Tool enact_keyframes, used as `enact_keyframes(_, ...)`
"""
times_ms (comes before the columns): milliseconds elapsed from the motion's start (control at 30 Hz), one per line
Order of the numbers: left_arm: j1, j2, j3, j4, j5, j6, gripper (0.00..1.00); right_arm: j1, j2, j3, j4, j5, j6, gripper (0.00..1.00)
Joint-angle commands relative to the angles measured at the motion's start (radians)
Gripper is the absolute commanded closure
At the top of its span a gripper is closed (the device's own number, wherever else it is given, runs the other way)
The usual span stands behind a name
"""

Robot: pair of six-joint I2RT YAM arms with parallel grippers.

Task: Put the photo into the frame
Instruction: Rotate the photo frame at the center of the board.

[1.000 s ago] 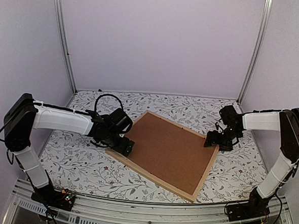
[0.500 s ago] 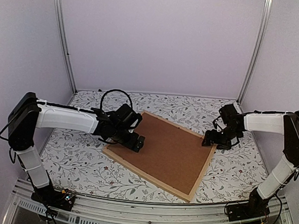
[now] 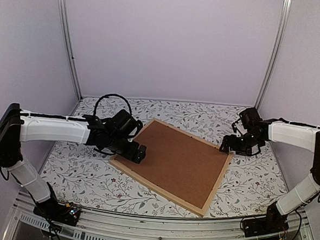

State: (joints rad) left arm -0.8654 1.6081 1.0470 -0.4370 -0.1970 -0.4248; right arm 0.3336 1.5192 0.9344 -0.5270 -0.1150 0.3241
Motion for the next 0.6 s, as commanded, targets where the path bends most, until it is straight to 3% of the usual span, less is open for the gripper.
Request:
enact_keyframes(0,0.025,-0.063,-0.082,-0.085,0.032,-0.067,0.0,0.006,-0.041,-0.02,-0.018,0.021,0.005,0.11)
enact_keyframes(267,0.13,-0.138,-0.175,-0.056,0.133,-0.094,0.01,0.01,-0.042,-0.037,0.0,-0.007,0.018,0.11)
enact_keyframes(567,0.251,-0.091,-0.191,0.031,0.269,-0.042,0.01,0.032,-0.026,-0.038,0.012,-0.03,0.027,0.11)
